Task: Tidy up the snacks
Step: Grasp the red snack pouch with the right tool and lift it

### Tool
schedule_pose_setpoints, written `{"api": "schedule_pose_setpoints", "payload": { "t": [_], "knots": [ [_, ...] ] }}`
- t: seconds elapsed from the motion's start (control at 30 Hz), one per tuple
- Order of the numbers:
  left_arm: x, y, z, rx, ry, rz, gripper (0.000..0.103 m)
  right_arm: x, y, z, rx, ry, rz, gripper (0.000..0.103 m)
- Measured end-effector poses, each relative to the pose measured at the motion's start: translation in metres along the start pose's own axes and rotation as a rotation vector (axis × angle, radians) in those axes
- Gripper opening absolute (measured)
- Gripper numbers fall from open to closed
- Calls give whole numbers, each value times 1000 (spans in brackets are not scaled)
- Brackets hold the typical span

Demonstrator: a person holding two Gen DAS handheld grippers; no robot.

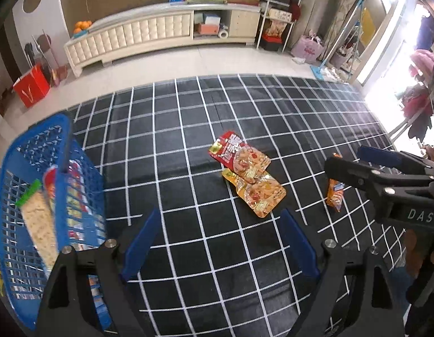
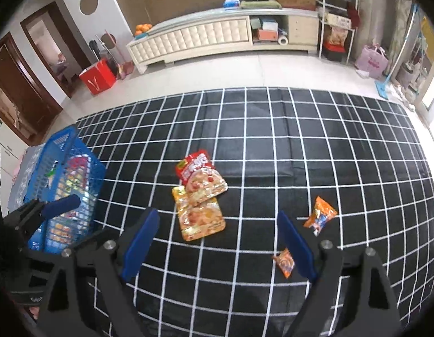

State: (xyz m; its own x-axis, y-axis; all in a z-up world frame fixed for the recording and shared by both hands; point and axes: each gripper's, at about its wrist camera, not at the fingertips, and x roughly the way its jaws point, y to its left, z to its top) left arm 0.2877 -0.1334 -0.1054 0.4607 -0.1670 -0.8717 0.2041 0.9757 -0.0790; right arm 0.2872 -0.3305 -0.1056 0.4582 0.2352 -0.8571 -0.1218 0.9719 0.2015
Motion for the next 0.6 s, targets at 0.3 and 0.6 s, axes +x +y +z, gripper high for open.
{"api": "schedule_pose_setpoints", "payload": {
  "t": [0.3,0.6],
  "knots": [
    [54,0,-4,-24,74,15,85,61,0,18,-78,85,13,89],
    [85,19,-5,-98,129,-4,85,120,14,41,-169,141,26,89]
  ]
}}
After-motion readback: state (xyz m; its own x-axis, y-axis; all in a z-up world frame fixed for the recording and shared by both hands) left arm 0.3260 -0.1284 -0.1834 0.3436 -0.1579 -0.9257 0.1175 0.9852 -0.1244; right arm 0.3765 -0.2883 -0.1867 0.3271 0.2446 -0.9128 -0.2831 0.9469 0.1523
